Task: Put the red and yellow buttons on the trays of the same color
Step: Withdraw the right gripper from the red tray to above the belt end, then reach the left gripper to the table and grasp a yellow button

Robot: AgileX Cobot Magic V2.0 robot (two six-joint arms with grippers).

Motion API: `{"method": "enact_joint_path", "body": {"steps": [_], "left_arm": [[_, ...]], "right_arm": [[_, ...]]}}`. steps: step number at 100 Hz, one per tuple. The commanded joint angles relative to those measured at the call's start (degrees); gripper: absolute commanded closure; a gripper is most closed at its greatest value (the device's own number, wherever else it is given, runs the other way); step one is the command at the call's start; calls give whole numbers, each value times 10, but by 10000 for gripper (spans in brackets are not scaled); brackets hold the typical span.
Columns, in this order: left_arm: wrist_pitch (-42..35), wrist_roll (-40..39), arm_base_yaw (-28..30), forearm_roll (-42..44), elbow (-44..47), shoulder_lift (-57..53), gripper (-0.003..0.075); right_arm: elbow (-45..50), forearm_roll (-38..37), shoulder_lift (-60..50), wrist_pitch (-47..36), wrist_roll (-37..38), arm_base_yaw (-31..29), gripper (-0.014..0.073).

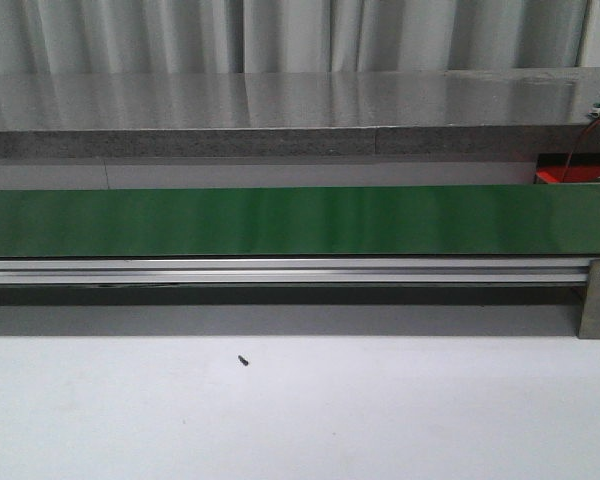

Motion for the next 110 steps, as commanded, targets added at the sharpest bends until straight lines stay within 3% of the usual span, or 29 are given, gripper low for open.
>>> {"method": "enact_joint_path", "body": {"steps": [1, 9, 16, 33, 41, 48, 62, 68, 94, 110], "left_arm": [[-33, 1, -3, -8, -15, -3, 740], [-33, 1, -3, -8, -15, -3, 740], [-33, 1, -3, -6, -15, -3, 739], [-33, 1, -3, -6, -15, -3, 722], [-33, 1, -3, -6, -15, -3, 649], [-33, 1, -3, -6, -15, -3, 519], [-36, 1, -2, -6, -15, -3, 113], [-40, 1, -2, -6, -15, -3, 10], [-39, -8, 13, -3, -41, 3, 82], [30, -46, 103, 34, -119, 63, 82]], "right_arm": [[39, 14, -58, -52, 1, 1, 69], [82, 14, -101, -64, 1, 1, 152], [103, 14, -131, -65, 1, 1, 281], [112, 14, -168, -67, 1, 1, 694], [112, 14, -168, -66, 1, 1, 690], [112, 14, -168, -66, 1, 1, 690], [112, 14, -168, -66, 1, 1, 690], [112, 14, -168, -66, 1, 1, 690], [112, 14, -168, -66, 1, 1, 690], [112, 14, -168, -66, 1, 1, 690]]}}
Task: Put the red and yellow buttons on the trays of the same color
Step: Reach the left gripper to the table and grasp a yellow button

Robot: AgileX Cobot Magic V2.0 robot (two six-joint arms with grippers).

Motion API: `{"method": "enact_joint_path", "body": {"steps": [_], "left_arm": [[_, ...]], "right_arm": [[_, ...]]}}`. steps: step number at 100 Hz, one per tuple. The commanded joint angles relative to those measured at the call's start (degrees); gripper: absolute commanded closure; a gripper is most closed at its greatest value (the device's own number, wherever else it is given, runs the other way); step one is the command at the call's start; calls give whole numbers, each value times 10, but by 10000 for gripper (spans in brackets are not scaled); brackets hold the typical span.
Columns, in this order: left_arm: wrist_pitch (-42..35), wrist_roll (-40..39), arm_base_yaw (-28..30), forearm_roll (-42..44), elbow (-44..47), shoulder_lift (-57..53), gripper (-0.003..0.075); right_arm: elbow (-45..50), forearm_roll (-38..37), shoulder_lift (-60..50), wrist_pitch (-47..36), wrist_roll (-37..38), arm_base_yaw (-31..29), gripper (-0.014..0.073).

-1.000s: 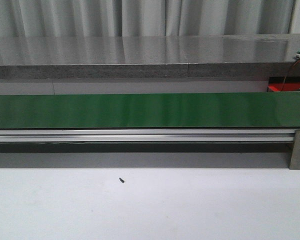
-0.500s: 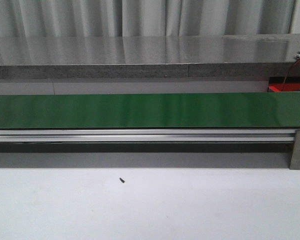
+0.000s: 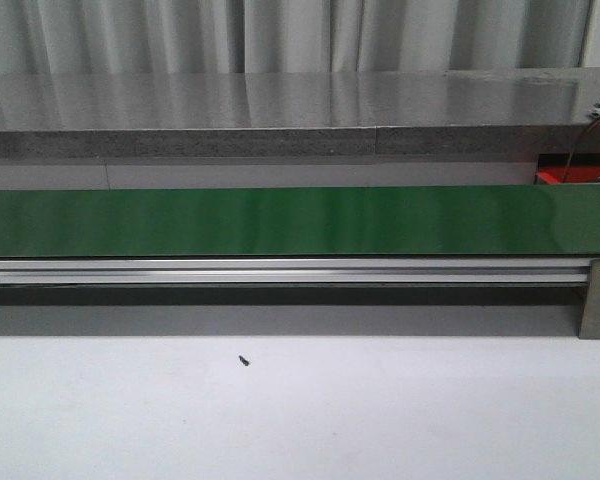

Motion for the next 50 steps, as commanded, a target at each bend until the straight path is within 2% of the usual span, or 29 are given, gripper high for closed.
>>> {"method": "enact_joint_path", "body": {"steps": [1, 15, 50], "left_arm": [[6, -20, 55, 18, -61, 36, 82], [50, -33, 120, 64, -146, 117, 82], [57, -47, 233, 79, -296, 346, 82]], "right_arm": [[-14, 12, 0, -40, 1, -1, 690], [-14, 12, 0, -40, 1, -1, 690], [-14, 12, 0, -41, 1, -1, 690]]}}
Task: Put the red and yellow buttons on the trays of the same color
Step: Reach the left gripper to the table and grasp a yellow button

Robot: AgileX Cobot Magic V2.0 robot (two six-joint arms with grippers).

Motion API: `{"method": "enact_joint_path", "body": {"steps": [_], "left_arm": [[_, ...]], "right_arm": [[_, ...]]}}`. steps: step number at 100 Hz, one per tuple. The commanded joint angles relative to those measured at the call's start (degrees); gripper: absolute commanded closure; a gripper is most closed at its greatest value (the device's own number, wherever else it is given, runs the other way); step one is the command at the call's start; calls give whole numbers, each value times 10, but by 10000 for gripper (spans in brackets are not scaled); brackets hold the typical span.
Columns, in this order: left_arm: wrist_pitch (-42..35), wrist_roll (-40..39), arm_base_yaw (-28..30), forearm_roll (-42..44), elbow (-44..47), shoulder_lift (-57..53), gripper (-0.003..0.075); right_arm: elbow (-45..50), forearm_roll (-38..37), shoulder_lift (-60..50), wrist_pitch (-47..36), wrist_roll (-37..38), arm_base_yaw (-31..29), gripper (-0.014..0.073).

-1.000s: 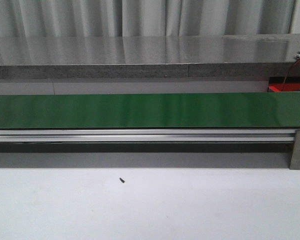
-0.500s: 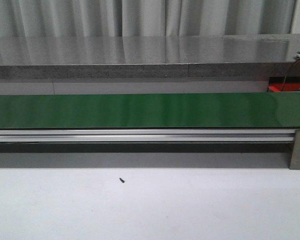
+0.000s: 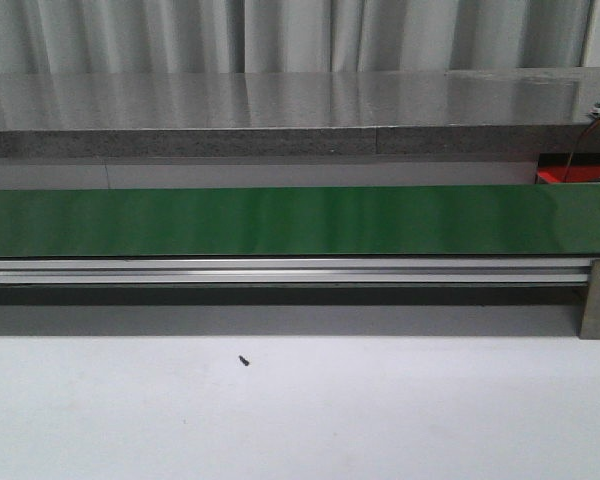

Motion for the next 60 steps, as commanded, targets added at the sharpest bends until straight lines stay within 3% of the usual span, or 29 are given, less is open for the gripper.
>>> {"method": "enact_joint_path", "body": {"steps": [1, 30, 60], "left_arm": [[-27, -8, 24, 8, -46, 41, 82], [-48, -15, 77, 25, -81, 165, 82], [-93, -15, 96, 52, -81, 223, 82]], "right_arm": [[-14, 12, 0, -41, 1, -1, 690], [-14, 12, 0, -41, 1, -1, 690], [-14, 12, 0, -41, 1, -1, 690]]}}
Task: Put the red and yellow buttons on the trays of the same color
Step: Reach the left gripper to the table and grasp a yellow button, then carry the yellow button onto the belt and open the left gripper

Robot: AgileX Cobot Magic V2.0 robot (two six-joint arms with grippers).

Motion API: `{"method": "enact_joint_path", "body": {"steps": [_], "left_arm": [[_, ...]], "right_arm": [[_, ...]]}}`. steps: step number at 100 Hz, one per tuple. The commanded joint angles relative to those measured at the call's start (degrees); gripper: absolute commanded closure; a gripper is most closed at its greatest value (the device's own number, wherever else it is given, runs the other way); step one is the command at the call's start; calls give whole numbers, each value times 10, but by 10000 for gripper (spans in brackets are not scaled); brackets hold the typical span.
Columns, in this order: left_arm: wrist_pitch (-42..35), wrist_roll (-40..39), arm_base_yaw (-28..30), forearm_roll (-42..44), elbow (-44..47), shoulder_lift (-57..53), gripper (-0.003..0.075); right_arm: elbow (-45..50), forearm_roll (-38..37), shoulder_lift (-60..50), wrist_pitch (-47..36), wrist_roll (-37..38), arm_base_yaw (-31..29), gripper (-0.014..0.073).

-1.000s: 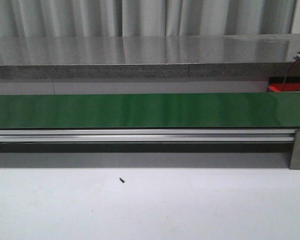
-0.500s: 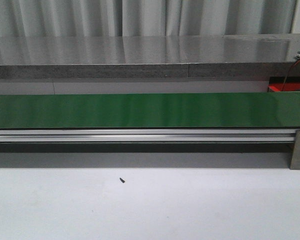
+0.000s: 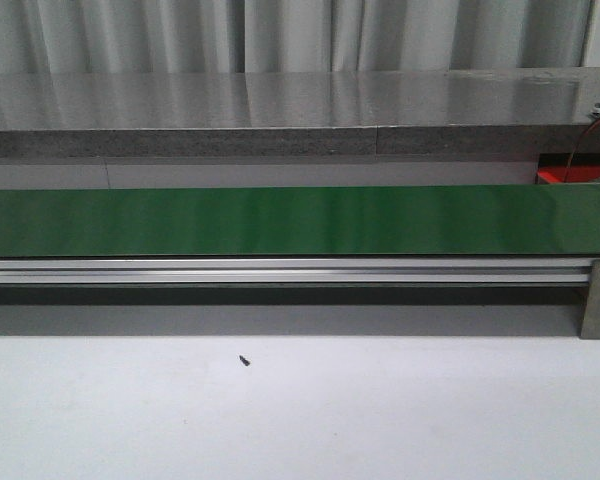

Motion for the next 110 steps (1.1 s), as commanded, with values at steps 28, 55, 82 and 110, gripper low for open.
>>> {"method": "enact_joint_path", "body": {"steps": [28, 55, 82, 110], "left_arm": [[-84, -5, 2, 0, -22, 25, 82], [-92, -5, 2, 0, -28, 67, 82], [-110, -5, 2, 9, -28, 94, 82], [-130, -5, 2, 9, -28, 93, 88]], "right_arm": [[-14, 12, 0, -40, 1, -1, 690], [-14, 12, 0, -40, 1, -1, 690], [-14, 12, 0, -40, 1, -1, 690], [-14, 12, 0, -40, 1, -1, 690]]}}
